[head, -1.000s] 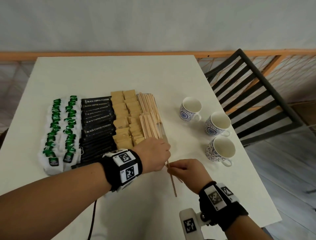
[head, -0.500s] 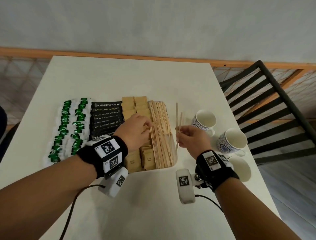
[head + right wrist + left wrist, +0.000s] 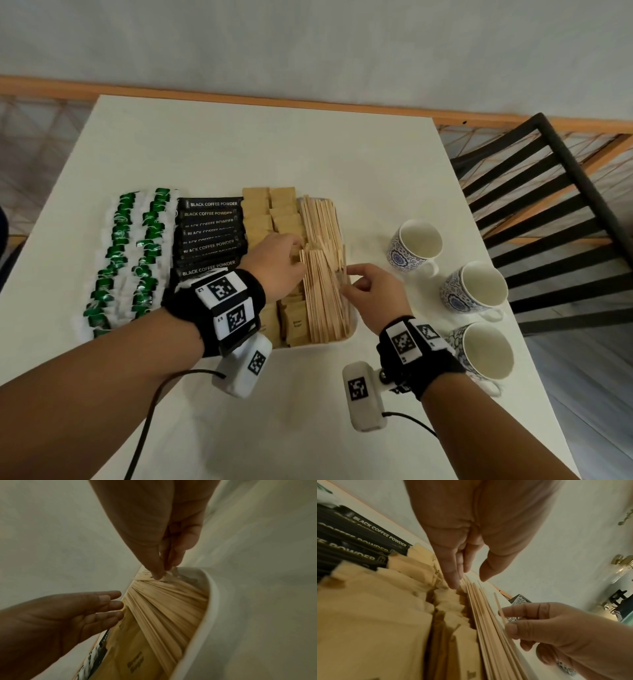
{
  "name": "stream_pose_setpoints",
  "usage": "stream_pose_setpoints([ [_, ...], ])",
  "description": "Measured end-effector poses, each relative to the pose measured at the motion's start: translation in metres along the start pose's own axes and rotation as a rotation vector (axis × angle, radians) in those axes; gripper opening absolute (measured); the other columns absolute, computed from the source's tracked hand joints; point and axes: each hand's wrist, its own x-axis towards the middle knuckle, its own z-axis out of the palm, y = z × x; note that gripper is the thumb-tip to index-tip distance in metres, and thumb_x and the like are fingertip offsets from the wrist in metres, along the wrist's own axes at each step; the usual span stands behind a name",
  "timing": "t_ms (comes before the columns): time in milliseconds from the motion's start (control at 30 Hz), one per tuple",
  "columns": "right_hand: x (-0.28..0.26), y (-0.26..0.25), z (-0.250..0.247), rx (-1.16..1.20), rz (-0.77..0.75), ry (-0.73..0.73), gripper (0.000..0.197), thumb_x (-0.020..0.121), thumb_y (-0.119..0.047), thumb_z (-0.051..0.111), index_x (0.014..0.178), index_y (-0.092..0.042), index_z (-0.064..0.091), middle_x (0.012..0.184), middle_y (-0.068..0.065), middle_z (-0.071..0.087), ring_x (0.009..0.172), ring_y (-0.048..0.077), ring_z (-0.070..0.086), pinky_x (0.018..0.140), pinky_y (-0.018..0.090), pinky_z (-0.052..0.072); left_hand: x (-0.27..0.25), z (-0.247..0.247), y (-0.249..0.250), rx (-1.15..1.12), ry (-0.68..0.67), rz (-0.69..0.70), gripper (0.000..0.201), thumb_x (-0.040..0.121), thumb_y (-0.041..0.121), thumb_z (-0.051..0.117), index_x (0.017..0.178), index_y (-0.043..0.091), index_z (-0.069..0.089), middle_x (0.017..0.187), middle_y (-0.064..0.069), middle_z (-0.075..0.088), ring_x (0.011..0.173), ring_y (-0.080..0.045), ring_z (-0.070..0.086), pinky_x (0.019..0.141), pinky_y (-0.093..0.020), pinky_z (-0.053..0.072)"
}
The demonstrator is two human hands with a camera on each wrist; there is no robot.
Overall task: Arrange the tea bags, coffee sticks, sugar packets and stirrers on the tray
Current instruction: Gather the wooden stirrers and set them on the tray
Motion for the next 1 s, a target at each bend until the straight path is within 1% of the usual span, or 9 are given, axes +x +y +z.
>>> stream_pose_setpoints([
  [67, -0.001, 0.001, 0.001, -0.036, -0.018, 0.01, 0.029, 0.084, -0.024, 0.067, 0.112, -0.026, 0.062, 0.077, -0.008, 0.061, 0.071, 0.005, 0.057, 0.07, 0.019, 0.047, 0.002, 0.001, 0.002, 0.012, -0.009, -0.014, 0.051, 0.093, 0.022, 0.053, 0.142, 0.016, 0.04, 0.134, -0.007, 0.045, 0.115, -0.023, 0.051, 0.101, -0.039, 0.043],
  [200, 0.002, 0.001, 0.005, -0.059, -0.05, 0.064, 0.043, 0.087, -0.031, 0.062, 0.129, -0.024, 0.051, 0.111, -0.003, 0.054, 0.083, 0.006, 0.055, 0.076, 0.021, 0.044, 0.005, 0.001, 0.002, -0.02, -0.04, -0.038, 0.053, 0.094, 0.02, 0.051, 0.145, 0.017, 0.036, 0.136, -0.005, 0.048, 0.12, -0.021, 0.05, 0.104, -0.036, 0.041],
  [333, 0.006, -0.003, 0.009, -0.079, -0.072, 0.03, 0.046, 0.094, -0.021, 0.05, 0.139, -0.017, 0.043, 0.129, 0.005, 0.048, 0.106, 0.015, 0.054, 0.096, 0.028, 0.043, 0.005, 0.003, 0.001, -0.072, -0.067, -0.06, 0.052, 0.093, 0.019, 0.05, 0.144, 0.02, 0.04, 0.132, -0.001, 0.053, 0.115, -0.018, 0.053, 0.101, -0.035, 0.044],
  [433, 0.009, -0.004, 0.014, -0.117, -0.126, 0.003, 0.053, 0.093, -0.012, 0.048, 0.144, -0.015, 0.035, 0.141, 0.006, 0.04, 0.127, 0.019, 0.042, 0.109, 0.028, 0.033, 0.006, 0.004, 0.003, -0.099, -0.088, -0.057, 0.047, 0.093, 0.015, 0.05, 0.14, 0.016, 0.043, 0.126, -0.003, 0.055, 0.107, -0.02, 0.057, 0.093, -0.037, 0.049],
  [533, 0.017, -0.01, 0.015, -0.172, -0.222, -0.012, 0.061, 0.09, -0.005, 0.044, 0.147, -0.017, 0.028, 0.151, 0.004, 0.029, 0.138, 0.016, 0.027, 0.111, 0.022, 0.023, 0.007, 0.004, 0.005, -0.048, -0.085, -0.039, 0.035, 0.093, 0.013, 0.049, 0.128, 0.012, 0.052, 0.123, -0.005, 0.057, 0.106, -0.022, 0.057, 0.094, -0.039, 0.049],
  [600, 0.022, -0.017, 0.016, -0.216, -0.279, -0.052, 0.063, 0.088, -0.004, 0.041, 0.148, -0.02, 0.027, 0.155, 0.003, 0.023, 0.142, 0.017, 0.022, 0.115, 0.03, 0.023, 0.009, 0.003, 0.005, -0.018, -0.08, -0.028, 0.036, 0.093, 0.014, 0.049, 0.128, 0.014, 0.054, 0.127, -0.001, 0.055, 0.113, -0.02, 0.053, 0.098, -0.035, 0.045],
  [700, 0.028, -0.027, 0.017, -0.307, -0.384, -0.1, 0.063, 0.089, -0.004, 0.04, 0.148, -0.02, 0.028, 0.157, -0.001, 0.021, 0.143, 0.015, 0.021, 0.114, 0.029, 0.025, 0.013, 0.002, 0.007, -0.003, -0.077, 0.014, 0.033, 0.091, 0.015, 0.047, 0.122, 0.021, 0.057, 0.129, -0.003, 0.051, 0.113, -0.02, 0.052, 0.099, -0.037, 0.045],
  [833, 0.033, -0.033, 0.018, -0.418, -0.503, -0.102, 0.053, 0.093, -0.007, 0.039, 0.145, -0.014, 0.035, 0.151, 0.003, 0.033, 0.14, 0.019, 0.027, 0.114, 0.029, 0.026, 0.019, 0.0, 0.011, 0.105, -0.096, 0.028, 0.044, 0.095, 0.012, 0.043, 0.138, 0.015, 0.044, 0.137, -0.006, 0.04, 0.124, -0.023, 0.043, 0.104, -0.031, 0.037],
  [1000, 0.031, -0.025, 0.015, -0.372, -0.43, -0.072, 0.051, 0.09, -0.003, 0.042, 0.141, -0.012, 0.042, 0.145, 0.004, 0.041, 0.133, 0.019, 0.036, 0.11, 0.029, 0.032, 0.025, 0.0, 0.015, 0.147, -0.116, 0.048, 0.045, 0.095, 0.01, 0.041, 0.14, 0.016, 0.042, 0.14, -0.005, 0.042, 0.125, -0.022, 0.044, 0.101, -0.031, 0.039],
])
